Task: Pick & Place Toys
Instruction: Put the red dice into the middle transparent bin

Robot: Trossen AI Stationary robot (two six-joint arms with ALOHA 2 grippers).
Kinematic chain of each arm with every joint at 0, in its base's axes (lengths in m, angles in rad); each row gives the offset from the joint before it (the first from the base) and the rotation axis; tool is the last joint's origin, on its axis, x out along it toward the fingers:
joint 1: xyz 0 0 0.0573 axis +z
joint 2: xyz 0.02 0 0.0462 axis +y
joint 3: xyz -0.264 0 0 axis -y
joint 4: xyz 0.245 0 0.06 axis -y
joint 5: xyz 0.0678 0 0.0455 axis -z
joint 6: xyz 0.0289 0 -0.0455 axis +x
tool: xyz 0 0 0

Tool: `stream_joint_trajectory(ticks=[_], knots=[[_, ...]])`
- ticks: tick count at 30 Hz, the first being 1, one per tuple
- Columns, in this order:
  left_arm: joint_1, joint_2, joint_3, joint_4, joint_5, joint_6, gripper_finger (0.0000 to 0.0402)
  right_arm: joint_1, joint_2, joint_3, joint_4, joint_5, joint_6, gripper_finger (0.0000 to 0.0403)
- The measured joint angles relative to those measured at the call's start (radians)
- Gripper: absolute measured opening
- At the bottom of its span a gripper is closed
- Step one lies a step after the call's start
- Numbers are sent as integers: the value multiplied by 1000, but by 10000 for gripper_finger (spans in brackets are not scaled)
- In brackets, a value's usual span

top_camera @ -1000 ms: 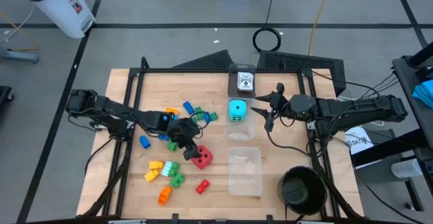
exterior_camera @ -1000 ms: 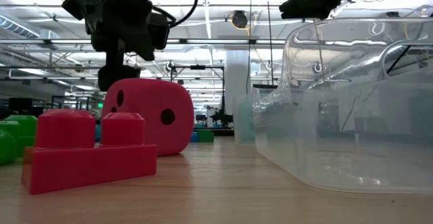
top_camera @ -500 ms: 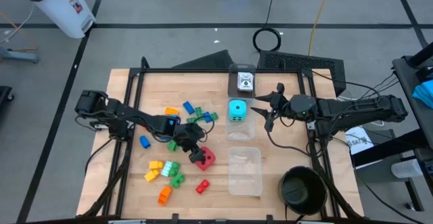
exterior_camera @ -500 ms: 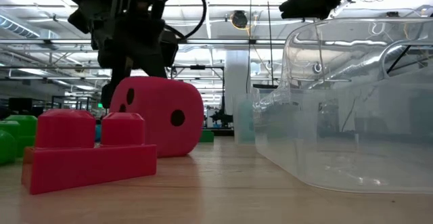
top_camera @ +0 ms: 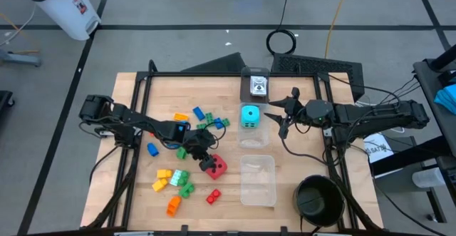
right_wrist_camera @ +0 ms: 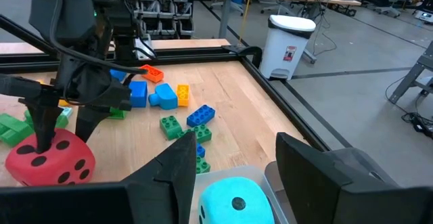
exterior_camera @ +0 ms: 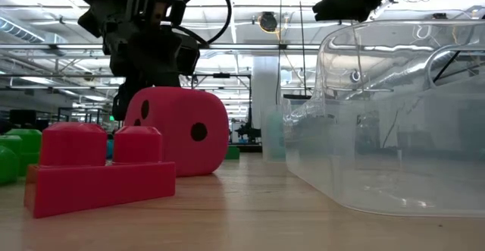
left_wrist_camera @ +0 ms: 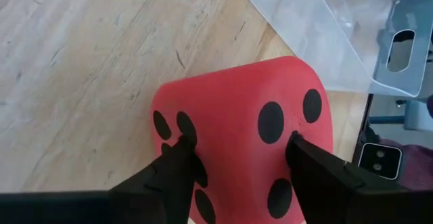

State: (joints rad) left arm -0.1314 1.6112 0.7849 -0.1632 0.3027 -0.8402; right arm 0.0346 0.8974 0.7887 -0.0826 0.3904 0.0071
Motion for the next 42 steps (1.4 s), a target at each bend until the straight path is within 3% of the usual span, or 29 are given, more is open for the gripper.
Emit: stream_joint_trajectory(ticks=[8,16,22,28,34,42], knots=[[10,-10,-3,16,15,26,202,0,0,0,0,0,0,171],[11,-109,7,11,-37,73,182,0,0,0,4,0,0,171],[12,-186,101,-91,-129,152,162,0,0,0,3,0,0,171],[31,-202,291,-194,-269,353,158,0,0,0,4,0,0,171],[68,-137,433,-170,-416,595,143,0,0,0,4,0,1,171],[110,63,455,3,-517,818,124,0,0,0,4,0,8,171]])
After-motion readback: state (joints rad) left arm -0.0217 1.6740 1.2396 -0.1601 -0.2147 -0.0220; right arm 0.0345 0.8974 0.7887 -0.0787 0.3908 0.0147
